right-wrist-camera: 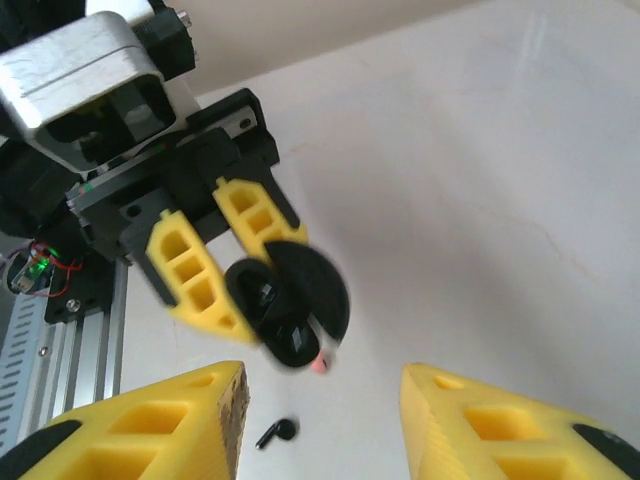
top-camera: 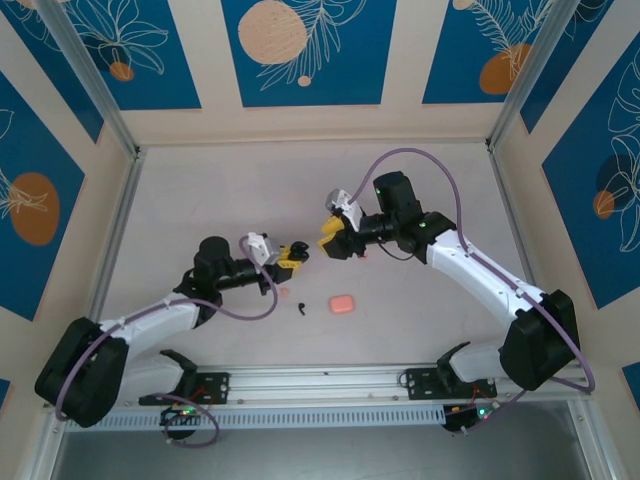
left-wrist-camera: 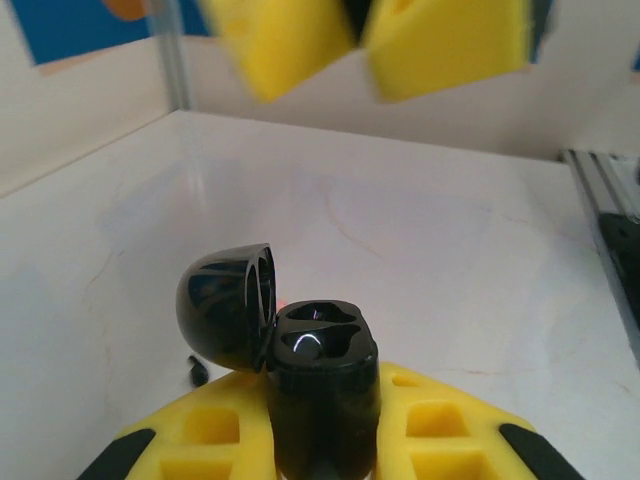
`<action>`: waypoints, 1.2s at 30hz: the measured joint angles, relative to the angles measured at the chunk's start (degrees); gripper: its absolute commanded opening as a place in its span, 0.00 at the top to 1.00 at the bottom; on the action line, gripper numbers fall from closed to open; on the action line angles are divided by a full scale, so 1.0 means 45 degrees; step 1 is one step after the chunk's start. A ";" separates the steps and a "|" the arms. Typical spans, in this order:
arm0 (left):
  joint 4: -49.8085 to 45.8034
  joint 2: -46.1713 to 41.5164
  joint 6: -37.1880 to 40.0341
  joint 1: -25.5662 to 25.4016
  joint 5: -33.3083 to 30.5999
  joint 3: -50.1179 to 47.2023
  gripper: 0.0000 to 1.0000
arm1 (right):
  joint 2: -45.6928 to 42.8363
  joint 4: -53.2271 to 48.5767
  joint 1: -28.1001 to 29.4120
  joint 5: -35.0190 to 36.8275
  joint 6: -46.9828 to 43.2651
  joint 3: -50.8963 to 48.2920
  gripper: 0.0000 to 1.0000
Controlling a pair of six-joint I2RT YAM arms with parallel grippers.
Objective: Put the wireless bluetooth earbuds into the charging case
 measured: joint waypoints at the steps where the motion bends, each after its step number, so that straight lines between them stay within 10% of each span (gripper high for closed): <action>1: 0.0495 0.0262 -0.0379 0.0248 -0.0063 -0.0209 0.91 | 0.0000 -0.0223 0.0039 0.0345 0.0568 0.0000 0.56; 19: 0.3905 0.0146 -0.2681 0.1778 -0.0646 -0.2035 0.92 | 0.3444 -0.5688 0.3696 0.5037 1.0865 0.1943 0.57; 36: 0.1812 -0.2157 -0.2467 0.2127 -0.2006 -0.2331 0.91 | 0.7072 -0.6339 0.4833 0.5231 1.2347 0.3895 0.62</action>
